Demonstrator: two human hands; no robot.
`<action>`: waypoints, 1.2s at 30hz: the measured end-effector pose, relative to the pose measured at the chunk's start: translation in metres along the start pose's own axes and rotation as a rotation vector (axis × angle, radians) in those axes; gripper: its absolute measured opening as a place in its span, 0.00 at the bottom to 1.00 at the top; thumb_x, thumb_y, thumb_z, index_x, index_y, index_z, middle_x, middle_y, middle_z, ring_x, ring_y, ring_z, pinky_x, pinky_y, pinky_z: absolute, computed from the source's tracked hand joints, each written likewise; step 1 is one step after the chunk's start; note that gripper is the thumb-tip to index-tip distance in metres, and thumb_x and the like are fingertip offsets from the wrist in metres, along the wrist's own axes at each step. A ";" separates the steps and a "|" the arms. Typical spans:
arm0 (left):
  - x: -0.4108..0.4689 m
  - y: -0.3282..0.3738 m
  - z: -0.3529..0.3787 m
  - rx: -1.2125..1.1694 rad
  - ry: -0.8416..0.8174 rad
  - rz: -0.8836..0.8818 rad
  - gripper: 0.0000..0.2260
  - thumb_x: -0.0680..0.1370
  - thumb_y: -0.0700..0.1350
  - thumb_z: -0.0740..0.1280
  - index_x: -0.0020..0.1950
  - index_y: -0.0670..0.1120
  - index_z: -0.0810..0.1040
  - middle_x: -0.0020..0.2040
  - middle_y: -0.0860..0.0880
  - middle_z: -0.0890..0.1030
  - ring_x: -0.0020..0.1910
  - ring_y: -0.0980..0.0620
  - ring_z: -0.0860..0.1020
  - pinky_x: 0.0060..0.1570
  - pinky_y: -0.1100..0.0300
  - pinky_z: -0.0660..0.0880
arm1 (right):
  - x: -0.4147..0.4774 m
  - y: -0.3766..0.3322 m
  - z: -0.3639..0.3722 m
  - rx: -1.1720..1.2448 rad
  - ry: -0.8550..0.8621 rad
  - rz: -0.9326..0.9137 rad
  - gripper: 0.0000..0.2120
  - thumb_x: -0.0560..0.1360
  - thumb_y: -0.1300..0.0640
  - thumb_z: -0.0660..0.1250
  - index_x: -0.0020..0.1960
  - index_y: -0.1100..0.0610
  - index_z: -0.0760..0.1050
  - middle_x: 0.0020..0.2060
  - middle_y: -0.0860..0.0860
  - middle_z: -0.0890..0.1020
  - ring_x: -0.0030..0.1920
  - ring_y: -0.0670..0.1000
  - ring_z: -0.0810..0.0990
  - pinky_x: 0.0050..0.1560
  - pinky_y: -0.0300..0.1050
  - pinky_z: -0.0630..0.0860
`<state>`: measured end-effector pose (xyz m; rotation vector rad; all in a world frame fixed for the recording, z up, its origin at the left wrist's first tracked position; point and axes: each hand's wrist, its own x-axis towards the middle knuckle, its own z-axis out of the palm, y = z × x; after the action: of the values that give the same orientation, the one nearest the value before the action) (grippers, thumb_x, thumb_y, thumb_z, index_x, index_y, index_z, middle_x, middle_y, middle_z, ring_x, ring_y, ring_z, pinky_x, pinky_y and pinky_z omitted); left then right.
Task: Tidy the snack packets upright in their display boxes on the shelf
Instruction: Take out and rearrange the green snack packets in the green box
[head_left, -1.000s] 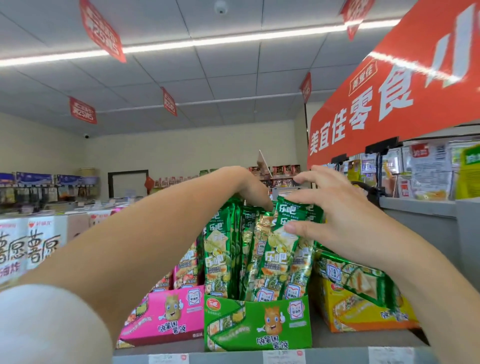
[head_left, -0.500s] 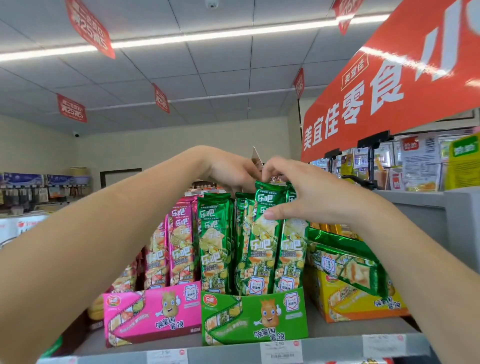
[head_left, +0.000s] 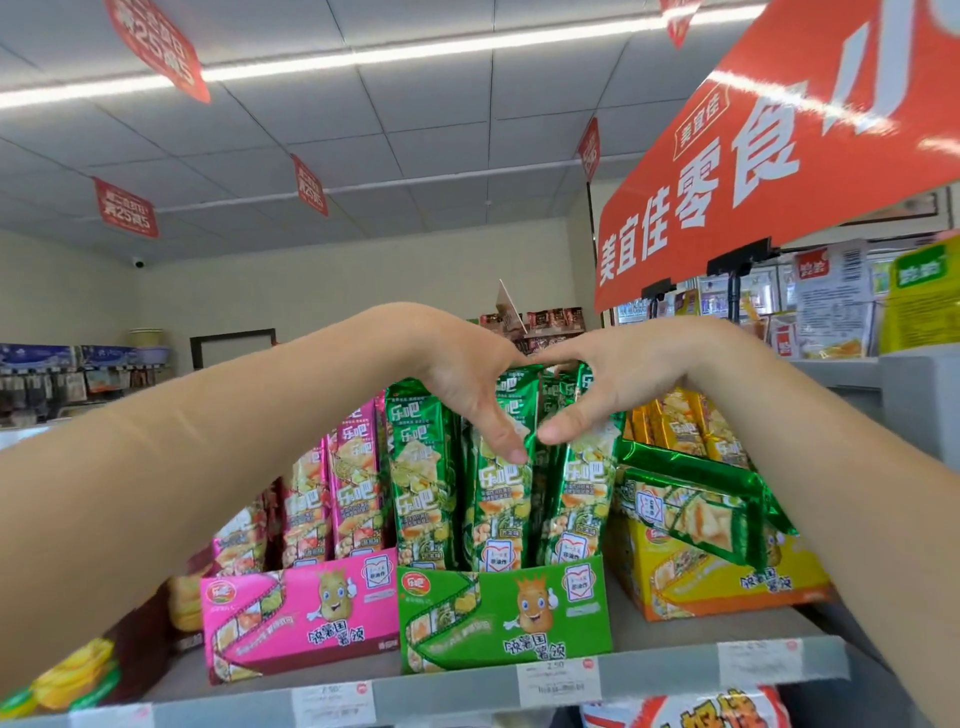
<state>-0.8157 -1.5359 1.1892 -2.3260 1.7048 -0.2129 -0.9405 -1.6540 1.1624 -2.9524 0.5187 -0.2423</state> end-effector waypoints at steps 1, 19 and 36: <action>0.001 -0.001 0.001 0.017 -0.011 -0.002 0.51 0.63 0.68 0.74 0.79 0.51 0.54 0.76 0.51 0.63 0.75 0.48 0.62 0.75 0.49 0.57 | 0.000 -0.001 -0.003 -0.045 -0.031 0.003 0.54 0.56 0.29 0.73 0.77 0.42 0.56 0.78 0.45 0.57 0.76 0.52 0.59 0.73 0.55 0.60; 0.019 -0.015 0.029 -0.103 0.218 0.099 0.50 0.60 0.62 0.79 0.75 0.56 0.54 0.75 0.50 0.66 0.67 0.51 0.69 0.63 0.63 0.60 | 0.012 0.011 -0.002 0.025 0.153 -0.124 0.45 0.57 0.39 0.80 0.68 0.44 0.62 0.65 0.50 0.73 0.55 0.49 0.77 0.50 0.46 0.75; 0.033 -0.017 0.027 -0.202 0.048 0.104 0.53 0.63 0.64 0.74 0.76 0.67 0.41 0.79 0.54 0.52 0.73 0.51 0.64 0.70 0.54 0.58 | -0.123 0.004 0.078 -0.389 0.298 0.189 0.36 0.62 0.21 0.57 0.67 0.33 0.59 0.57 0.40 0.75 0.58 0.47 0.76 0.48 0.49 0.74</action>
<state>-0.7825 -1.5597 1.1676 -2.3788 1.9472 -0.0802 -1.0415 -1.6066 1.0690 -3.2216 0.9792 -0.6308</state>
